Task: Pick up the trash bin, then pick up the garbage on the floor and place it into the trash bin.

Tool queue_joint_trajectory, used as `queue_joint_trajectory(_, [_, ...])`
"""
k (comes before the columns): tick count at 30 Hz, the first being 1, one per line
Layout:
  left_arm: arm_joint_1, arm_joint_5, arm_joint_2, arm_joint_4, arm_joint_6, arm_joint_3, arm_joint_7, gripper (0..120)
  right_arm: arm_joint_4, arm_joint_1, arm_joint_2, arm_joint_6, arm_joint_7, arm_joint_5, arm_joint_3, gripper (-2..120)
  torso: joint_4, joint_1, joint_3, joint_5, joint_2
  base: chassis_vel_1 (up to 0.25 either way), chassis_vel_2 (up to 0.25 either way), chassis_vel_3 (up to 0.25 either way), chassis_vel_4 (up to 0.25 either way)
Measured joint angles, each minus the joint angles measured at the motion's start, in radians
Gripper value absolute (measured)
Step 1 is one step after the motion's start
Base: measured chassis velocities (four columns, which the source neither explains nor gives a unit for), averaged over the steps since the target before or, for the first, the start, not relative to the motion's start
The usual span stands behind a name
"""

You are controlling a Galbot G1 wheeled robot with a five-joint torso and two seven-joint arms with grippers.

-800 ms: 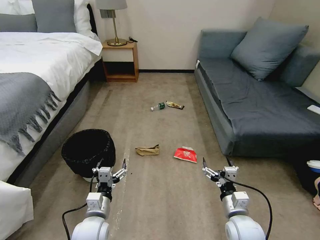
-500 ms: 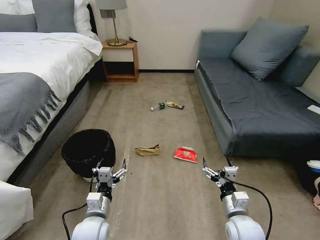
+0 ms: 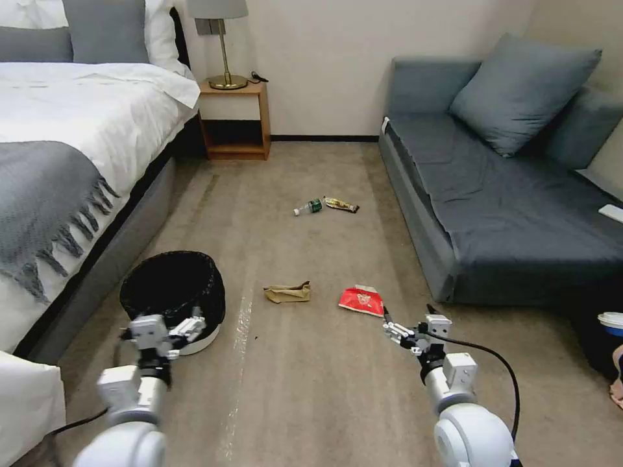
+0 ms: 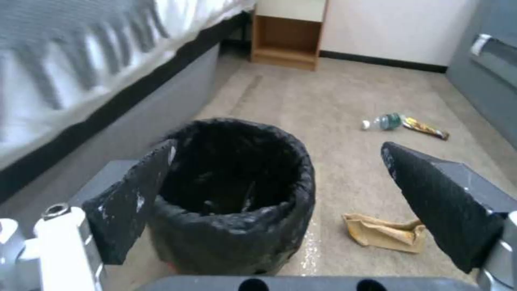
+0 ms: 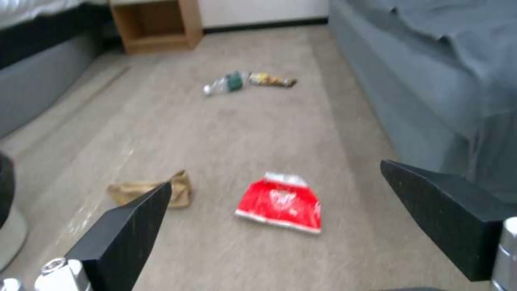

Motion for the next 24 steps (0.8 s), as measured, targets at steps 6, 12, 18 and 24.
queue_joint_trajectory(6, [0.004,-0.056,0.030,-0.068,0.093,-0.080,0.002,100,0.005,0.004,-0.011,-0.018,0.009,0.014,-0.008,100,-0.0005,0.000,0.000,-0.0003,0.000,0.000,0.000,0.000,0.000])
queue_joint_trajectory(12, [-0.002,-0.050,0.041,-0.047,0.085,-0.084,0.004,99,-0.039,0.110,-0.118,-0.023,-0.003,0.158,0.010,100,0.0004,0.000,0.000,-0.0001,0.000,0.000,0.000,0.000,0.000])
queue_joint_trajectory(18, [-0.017,-0.043,0.070,0.007,0.068,-0.091,0.003,95,-0.071,0.121,-0.129,0.010,-0.020,0.166,0.021,100,-0.0003,0.000,0.000,-0.0006,0.000,0.000,0.000,0.000,0.000])
queue_joint_trajectory(24, [-0.030,-0.042,0.088,0.032,0.060,-0.104,-0.002,79,-0.077,0.114,-0.125,0.027,-0.027,0.161,0.031,100,-0.0002,0.000,0.000,0.0000,0.000,0.000,0.000,0.000,0.000])
